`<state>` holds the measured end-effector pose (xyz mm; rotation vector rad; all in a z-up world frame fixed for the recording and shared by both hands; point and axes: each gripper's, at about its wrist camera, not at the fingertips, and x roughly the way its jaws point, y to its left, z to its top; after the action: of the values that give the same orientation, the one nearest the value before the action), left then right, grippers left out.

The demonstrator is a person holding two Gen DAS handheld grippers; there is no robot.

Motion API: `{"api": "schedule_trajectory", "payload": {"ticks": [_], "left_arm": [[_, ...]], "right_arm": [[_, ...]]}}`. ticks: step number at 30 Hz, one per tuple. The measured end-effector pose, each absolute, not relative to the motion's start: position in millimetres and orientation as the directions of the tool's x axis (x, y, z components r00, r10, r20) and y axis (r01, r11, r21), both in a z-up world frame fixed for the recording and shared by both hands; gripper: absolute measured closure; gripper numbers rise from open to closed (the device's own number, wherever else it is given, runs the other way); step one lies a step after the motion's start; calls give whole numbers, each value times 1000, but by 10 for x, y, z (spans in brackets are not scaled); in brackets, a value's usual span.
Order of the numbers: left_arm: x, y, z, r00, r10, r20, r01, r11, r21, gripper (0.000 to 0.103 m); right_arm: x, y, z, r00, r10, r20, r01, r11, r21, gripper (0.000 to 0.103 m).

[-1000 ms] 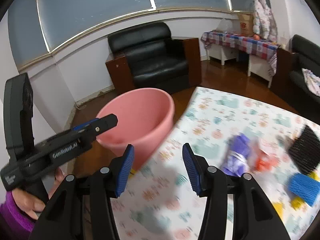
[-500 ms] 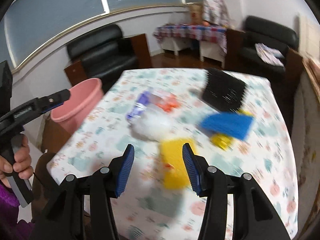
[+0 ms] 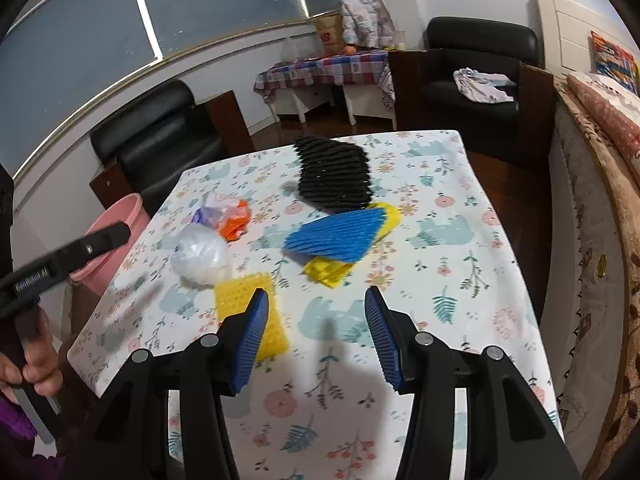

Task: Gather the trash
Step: 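Return both tools to the table toward the white bag and blue net, then grasp the white plastic bag with the left tool while the right tool grasps the blue net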

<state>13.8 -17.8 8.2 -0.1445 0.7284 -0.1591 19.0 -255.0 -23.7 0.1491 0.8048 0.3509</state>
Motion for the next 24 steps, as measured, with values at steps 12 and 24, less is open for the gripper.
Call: {"api": "schedule_trajectory", "payload": {"ticks": [12, 24], "left_arm": [[476, -451, -200, 684, -163, -711, 75, 985, -154, 55], [464, -380, -328, 682, -131, -719, 52, 990, -131, 93]], "right_arm": [[277, -2731, -331, 629, 379, -679, -202, 923, 328, 53], [513, -2734, -364, 607, 400, -687, -187, 912, 366, 53]]}}
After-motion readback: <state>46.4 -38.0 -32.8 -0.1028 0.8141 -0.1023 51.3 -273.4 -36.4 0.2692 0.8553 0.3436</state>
